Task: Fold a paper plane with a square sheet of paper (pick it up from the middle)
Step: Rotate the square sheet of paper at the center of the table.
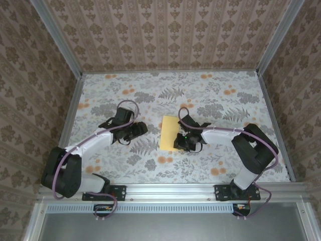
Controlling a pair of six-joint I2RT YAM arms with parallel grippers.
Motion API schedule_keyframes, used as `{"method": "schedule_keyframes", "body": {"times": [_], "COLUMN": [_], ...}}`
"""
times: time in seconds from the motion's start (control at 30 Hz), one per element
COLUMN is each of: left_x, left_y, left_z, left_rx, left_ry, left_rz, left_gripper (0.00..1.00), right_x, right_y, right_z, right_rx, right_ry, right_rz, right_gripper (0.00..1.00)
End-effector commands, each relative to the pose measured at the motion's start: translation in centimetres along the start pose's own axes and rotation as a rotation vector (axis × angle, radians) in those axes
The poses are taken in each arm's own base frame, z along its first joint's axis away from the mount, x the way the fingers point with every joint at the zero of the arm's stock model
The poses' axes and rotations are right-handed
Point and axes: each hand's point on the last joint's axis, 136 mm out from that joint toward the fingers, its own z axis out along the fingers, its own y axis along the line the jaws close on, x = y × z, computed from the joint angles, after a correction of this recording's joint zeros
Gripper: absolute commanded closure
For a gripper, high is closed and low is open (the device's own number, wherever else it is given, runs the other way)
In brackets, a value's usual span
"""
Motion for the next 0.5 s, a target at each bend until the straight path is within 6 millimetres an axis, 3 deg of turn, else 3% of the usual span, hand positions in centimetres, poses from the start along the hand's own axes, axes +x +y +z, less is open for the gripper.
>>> {"method": "schedule_keyframes", "body": {"times": [0.0, 0.13, 0.23, 0.37, 0.47], "left_x": [0.2, 0.1, 0.1, 0.4, 0.7], "left_y": [0.4, 0.4, 0.2, 0.0, -0.4], "left_z": [-0.5, -0.7, -1.0, -1.0, -0.9], "left_rx": [-0.017, -0.023, -0.018, -0.045, -0.061], "left_ry": [0.006, 0.002, -0.001, -0.003, 0.001], "left_rz": [-0.013, -0.015, -0.010, 0.037, 0.064], "left_gripper": [0.31, 0.30, 0.30, 0.32, 0.32], "right_x": [0.6, 0.3, -1.0, -3.4, -4.8], "right_y": [1.9, 5.2, 7.3, 7.6, 6.9], "right_z": [1.8, 3.0, 2.0, -1.6, -2.8], "right_rx": [-0.016, -0.095, -0.126, -0.043, 0.010], "right_ry": [0.019, 0.005, -0.030, -0.154, -0.183], "right_rz": [0.032, 0.043, 0.009, -0.087, -0.117], "right_gripper": [0.79, 0.79, 0.76, 0.71, 0.70]}}
